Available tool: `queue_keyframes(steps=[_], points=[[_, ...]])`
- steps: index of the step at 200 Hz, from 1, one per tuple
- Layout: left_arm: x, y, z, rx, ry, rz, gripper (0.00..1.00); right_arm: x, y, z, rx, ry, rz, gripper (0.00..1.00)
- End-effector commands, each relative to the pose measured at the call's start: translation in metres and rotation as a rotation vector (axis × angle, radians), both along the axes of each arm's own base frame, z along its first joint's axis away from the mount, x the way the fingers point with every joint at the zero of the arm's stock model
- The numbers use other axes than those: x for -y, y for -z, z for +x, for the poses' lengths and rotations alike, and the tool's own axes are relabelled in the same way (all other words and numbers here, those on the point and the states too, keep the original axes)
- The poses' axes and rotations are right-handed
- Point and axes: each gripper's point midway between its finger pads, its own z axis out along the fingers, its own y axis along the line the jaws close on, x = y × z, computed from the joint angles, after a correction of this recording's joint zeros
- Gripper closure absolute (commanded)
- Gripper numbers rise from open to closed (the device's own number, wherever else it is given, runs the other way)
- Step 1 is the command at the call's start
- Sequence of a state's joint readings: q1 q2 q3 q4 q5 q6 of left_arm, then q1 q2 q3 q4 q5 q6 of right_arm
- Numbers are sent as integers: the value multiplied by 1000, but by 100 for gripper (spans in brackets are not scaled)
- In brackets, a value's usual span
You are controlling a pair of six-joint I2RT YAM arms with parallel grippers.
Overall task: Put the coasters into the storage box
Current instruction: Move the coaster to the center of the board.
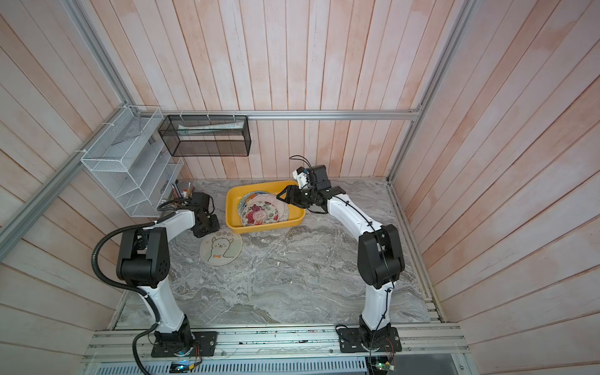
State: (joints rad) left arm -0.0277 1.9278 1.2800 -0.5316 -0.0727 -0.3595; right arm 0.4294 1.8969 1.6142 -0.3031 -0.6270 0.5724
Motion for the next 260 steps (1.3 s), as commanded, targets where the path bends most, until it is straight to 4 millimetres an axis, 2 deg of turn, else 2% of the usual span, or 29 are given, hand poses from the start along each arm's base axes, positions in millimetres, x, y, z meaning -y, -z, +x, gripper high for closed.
queue_keyframes(steps=[1,37,69,100,148,174,203,227,260], points=[[-10,-2,19,45,-23,34,59,4,-17,-4,31,-4,8,37],[-18,18,12,-13,-36,40,63,5,-18,-5,33,-3,8,37],[-7,27,-11,-79,-21,-13,65,5,-17,-6,34,-2,10,37],[17,33,-49,-157,28,-55,66,5,-17,-8,34,-1,12,37],[45,43,-123,-277,65,-110,66,7,-15,-11,31,-1,11,37],[68,47,-161,-342,106,-129,65,6,-14,-13,28,-3,16,37],[90,44,-190,-379,138,-162,65,1,-12,-17,21,-13,16,37],[107,37,-200,-377,172,-185,64,-10,-3,-26,1,-39,12,38],[101,16,-180,-273,143,-151,58,-31,26,-51,-59,-98,-18,37]])
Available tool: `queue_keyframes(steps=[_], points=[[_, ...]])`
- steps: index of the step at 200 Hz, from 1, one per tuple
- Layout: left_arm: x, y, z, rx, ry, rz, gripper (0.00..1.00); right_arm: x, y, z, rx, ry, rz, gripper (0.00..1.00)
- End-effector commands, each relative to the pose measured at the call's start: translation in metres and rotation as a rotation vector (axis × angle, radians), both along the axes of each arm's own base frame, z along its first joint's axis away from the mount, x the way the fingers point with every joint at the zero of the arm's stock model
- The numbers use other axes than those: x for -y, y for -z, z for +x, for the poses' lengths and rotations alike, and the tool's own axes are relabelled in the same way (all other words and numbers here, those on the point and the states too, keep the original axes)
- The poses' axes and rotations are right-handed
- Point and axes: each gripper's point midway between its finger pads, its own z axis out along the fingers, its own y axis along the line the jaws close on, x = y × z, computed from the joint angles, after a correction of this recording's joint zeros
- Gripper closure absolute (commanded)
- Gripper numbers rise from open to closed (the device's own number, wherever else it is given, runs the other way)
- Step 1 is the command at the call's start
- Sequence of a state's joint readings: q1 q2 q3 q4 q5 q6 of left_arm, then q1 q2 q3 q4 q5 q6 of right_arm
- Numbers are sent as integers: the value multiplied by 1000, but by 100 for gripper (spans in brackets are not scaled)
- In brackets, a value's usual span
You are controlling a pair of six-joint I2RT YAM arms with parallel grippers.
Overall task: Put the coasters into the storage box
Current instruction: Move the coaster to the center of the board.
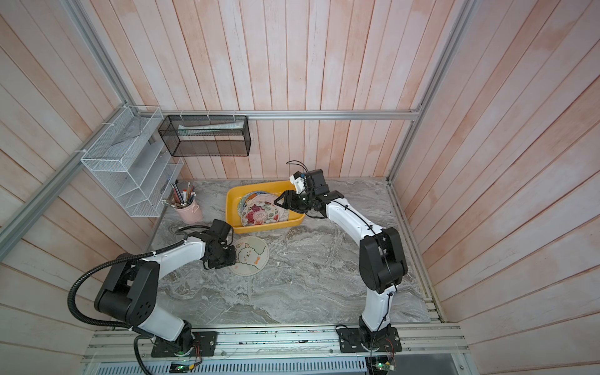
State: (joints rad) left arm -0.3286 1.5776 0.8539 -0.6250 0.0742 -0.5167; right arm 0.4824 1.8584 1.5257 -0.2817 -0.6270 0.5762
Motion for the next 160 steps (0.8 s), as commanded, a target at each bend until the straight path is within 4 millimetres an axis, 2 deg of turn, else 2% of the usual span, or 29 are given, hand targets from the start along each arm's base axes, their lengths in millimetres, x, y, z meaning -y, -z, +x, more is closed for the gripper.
queue_keyframes(steps=[1,30,50,80,99,160], points=[[-9,2,-21,-73,-45,19,58,-15,13,-22,-33,-47,-8,37],[-24,-11,1,38,-103,37,46,-27,52,-56,-109,-96,-56,37],[-32,-13,12,93,-136,18,44,-29,81,-78,-164,-116,-118,37],[-27,-12,26,141,-118,-9,44,-29,120,-102,-245,-142,-211,37],[-22,-6,29,148,-107,-35,44,-31,135,-108,-275,-141,-247,38],[-14,10,27,126,-77,-67,46,-36,167,-107,-333,-116,-330,40]])
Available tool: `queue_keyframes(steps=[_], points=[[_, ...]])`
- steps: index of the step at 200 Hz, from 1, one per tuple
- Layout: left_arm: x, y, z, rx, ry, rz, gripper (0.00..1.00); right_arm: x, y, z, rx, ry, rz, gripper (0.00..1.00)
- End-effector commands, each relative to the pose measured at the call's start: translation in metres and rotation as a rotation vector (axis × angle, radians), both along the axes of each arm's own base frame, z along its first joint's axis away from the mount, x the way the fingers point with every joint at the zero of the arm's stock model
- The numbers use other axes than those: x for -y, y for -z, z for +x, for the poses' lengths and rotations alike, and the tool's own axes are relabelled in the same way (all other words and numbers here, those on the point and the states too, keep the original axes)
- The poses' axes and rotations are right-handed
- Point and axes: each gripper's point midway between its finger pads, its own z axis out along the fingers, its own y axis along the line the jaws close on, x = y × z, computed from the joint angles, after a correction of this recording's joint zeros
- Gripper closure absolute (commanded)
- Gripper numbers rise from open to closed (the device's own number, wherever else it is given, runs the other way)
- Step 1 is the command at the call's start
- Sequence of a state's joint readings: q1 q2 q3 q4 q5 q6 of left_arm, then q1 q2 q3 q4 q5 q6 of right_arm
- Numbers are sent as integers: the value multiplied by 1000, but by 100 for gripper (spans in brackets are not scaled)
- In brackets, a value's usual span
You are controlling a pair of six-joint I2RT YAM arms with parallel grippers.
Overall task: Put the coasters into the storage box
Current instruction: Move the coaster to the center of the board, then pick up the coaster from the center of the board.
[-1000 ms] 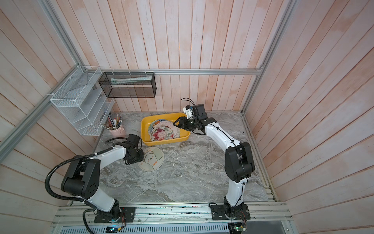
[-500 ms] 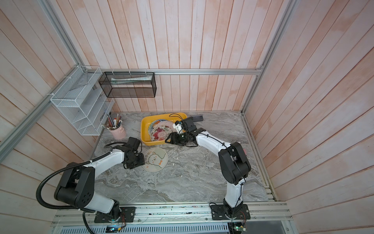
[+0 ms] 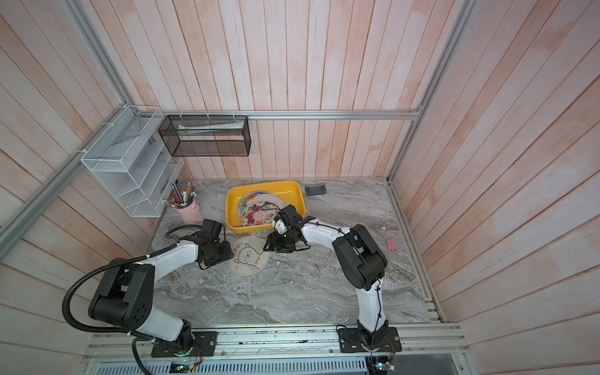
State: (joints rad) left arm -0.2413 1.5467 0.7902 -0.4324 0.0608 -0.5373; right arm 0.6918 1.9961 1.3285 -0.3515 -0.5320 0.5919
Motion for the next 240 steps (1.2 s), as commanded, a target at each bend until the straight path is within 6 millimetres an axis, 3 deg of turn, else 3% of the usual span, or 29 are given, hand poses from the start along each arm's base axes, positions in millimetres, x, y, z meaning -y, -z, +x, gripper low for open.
queue_keyframes(steps=[1,75,153,240], points=[[8,14,-6,-26,37,-29,46,-2,11,0,-19,15,-50,40],[39,26,-26,-93,141,-63,49,-6,29,-3,-37,14,-82,45],[38,30,-34,-109,139,-56,50,-4,33,-1,-34,24,-99,58],[42,19,-31,-84,123,-86,71,-4,31,-4,-38,30,-83,60]])
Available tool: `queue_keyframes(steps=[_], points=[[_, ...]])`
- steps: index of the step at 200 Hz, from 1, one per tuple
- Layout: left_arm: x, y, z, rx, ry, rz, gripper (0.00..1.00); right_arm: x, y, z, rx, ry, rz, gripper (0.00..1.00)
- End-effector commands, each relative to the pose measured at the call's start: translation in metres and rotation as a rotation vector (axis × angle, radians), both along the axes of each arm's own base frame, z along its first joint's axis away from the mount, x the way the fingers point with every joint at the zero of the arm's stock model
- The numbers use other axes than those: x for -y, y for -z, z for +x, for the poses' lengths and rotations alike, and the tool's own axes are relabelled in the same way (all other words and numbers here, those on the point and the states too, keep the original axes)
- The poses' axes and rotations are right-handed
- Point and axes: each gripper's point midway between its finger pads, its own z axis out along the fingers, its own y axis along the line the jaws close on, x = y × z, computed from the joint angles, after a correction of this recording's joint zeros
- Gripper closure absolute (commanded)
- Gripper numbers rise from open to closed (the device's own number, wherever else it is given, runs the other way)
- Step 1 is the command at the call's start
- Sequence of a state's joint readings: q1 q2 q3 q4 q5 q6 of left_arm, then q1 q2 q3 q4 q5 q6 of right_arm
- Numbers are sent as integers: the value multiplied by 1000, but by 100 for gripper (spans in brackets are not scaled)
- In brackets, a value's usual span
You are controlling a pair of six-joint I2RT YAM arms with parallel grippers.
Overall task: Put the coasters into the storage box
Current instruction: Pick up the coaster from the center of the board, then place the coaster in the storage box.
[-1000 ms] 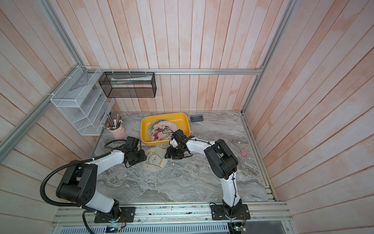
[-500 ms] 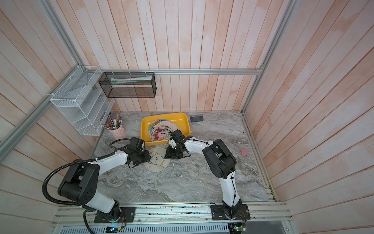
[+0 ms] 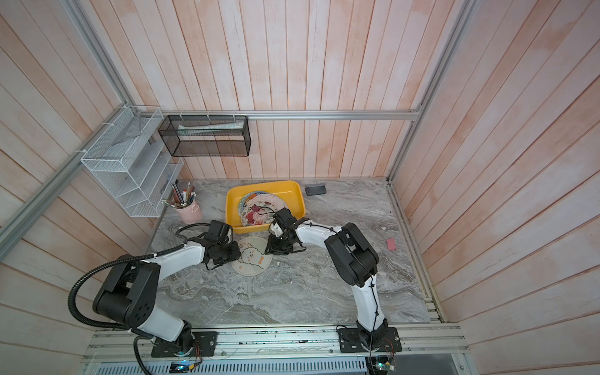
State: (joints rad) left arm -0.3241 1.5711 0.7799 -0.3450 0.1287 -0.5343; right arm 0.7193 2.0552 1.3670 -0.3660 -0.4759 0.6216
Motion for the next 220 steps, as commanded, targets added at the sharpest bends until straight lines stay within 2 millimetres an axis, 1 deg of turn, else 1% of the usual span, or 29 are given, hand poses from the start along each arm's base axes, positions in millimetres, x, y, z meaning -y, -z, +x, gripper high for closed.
queue_keyframes(steps=[1,33,54,75,91,117,144,159,179,207,220], points=[[1,18,-32,-118,14,-6,72,2,12,-4,-26,11,-21,60],[5,8,-31,-105,19,-18,91,3,10,-4,-22,12,-15,60],[8,-3,-32,-92,26,-21,100,4,4,-3,-11,17,-4,60],[11,-19,-32,-71,36,-28,100,7,-4,-3,-2,26,26,60],[14,-37,-31,-45,52,-37,100,11,-12,-3,6,39,61,58],[19,-75,-22,23,77,-47,100,20,-26,-5,22,58,119,54],[26,-119,-1,114,102,-53,100,28,-39,-9,37,78,164,50],[33,-144,16,171,121,-60,100,32,-45,-11,44,85,182,48],[43,-171,41,237,151,-62,100,38,-52,-12,55,99,196,47],[60,-199,76,310,188,-80,100,43,-60,-11,71,120,215,46],[69,-207,92,339,206,-94,100,46,-62,-9,74,131,218,46]])
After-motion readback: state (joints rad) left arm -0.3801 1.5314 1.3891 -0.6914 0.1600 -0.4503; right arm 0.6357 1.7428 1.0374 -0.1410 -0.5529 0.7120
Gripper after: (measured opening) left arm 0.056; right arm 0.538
